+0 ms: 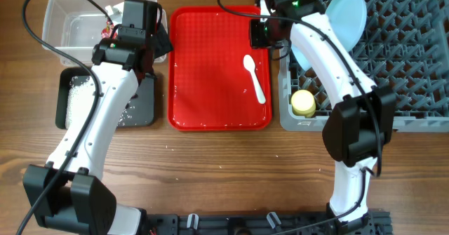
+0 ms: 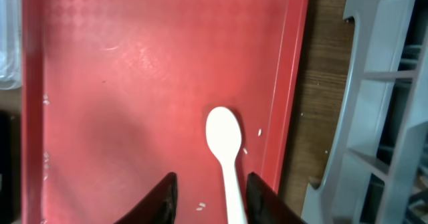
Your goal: Sort waste into correct bins and load items into the dishwasher rack
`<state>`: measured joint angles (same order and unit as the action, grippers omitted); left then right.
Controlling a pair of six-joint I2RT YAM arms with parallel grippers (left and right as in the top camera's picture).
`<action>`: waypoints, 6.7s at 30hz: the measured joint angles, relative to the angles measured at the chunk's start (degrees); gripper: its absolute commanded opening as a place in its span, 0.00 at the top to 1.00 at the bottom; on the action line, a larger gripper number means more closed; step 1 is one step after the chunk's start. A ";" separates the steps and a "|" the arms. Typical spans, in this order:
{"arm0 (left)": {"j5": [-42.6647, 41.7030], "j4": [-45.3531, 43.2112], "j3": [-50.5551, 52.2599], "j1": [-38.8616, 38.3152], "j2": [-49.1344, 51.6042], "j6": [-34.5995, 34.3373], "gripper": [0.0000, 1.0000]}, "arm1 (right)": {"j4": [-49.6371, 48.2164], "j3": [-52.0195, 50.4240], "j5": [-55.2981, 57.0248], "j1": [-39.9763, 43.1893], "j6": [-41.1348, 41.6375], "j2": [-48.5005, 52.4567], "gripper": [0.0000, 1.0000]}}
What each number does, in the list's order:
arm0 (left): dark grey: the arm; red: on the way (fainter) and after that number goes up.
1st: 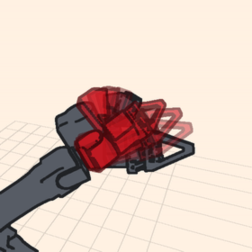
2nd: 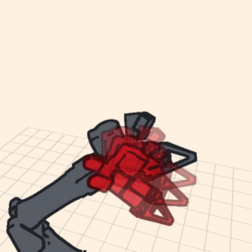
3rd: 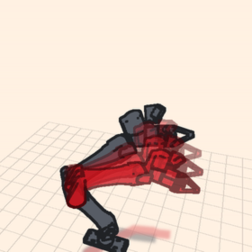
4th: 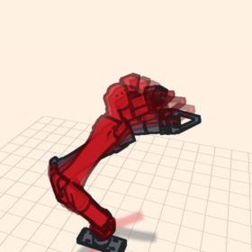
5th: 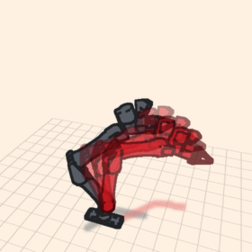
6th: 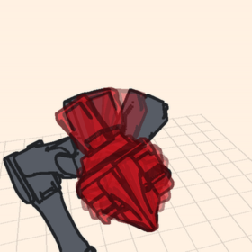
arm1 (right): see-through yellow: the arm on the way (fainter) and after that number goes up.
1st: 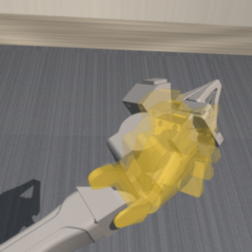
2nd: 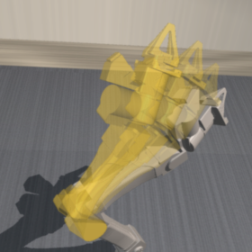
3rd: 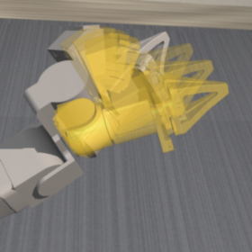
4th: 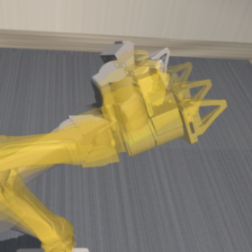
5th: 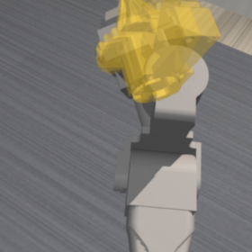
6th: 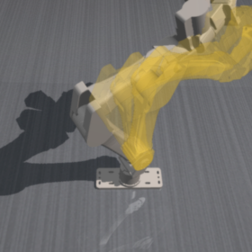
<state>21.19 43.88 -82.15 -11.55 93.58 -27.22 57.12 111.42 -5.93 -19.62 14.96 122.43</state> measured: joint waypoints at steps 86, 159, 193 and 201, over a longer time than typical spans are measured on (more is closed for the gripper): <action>0.00 0.00 0.00 0.00 0.00 0.00 0.00 | 4.70 -8.24 13.51 22.16 17.40 -24.44 0.96; 0.02 0.00 0.00 0.00 0.00 0.02 0.00 | -52.52 -108.48 3.17 18.25 -2.19 -114.79 0.00; 0.61 0.48 0.00 0.00 -0.13 0.39 0.00 | -57.18 -110.64 3.23 18.25 1.51 -121.44 0.00; 0.31 -9.68 4.13 0.55 -9.07 1.22 0.00 | -57.18 -110.66 3.23 18.25 1.51 -121.42 0.00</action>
<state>21.50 34.20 -78.02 -11.00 84.51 -26.00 -0.05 0.75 -2.70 -1.37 16.47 1.02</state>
